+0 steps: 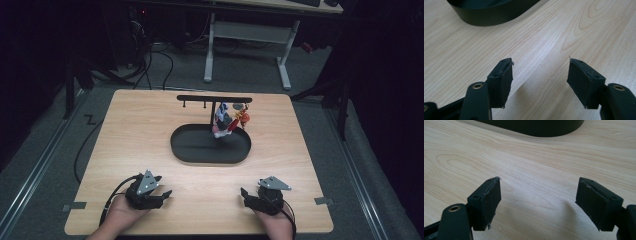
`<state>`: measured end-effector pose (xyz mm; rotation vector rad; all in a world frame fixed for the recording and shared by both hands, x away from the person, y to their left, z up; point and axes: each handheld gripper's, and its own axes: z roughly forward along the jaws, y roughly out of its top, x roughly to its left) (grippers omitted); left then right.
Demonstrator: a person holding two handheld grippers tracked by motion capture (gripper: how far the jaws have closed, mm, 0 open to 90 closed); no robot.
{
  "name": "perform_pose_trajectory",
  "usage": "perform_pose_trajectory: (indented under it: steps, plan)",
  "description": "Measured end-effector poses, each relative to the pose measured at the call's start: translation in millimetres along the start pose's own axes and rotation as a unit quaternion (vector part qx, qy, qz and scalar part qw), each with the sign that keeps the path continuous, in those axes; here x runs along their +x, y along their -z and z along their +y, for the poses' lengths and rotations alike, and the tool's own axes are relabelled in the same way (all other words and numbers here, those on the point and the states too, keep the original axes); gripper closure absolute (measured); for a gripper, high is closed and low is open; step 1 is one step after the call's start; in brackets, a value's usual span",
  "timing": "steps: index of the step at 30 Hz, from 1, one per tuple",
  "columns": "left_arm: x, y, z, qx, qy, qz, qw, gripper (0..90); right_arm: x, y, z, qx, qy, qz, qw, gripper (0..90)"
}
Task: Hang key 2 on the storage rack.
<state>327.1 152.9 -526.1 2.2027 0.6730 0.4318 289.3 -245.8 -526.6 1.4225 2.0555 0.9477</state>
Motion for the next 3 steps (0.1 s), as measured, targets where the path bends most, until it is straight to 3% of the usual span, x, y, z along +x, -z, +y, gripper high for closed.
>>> perform_pose_trajectory:
  steps: [3]
  plan:
    - [2.0, 3.5, -2.6, -0.003, 0.005, 0.0, 1.0, 35.2, 2.1, -3.1, 2.3, -0.001, 0.0, 0.003, 1.0, 20.1]
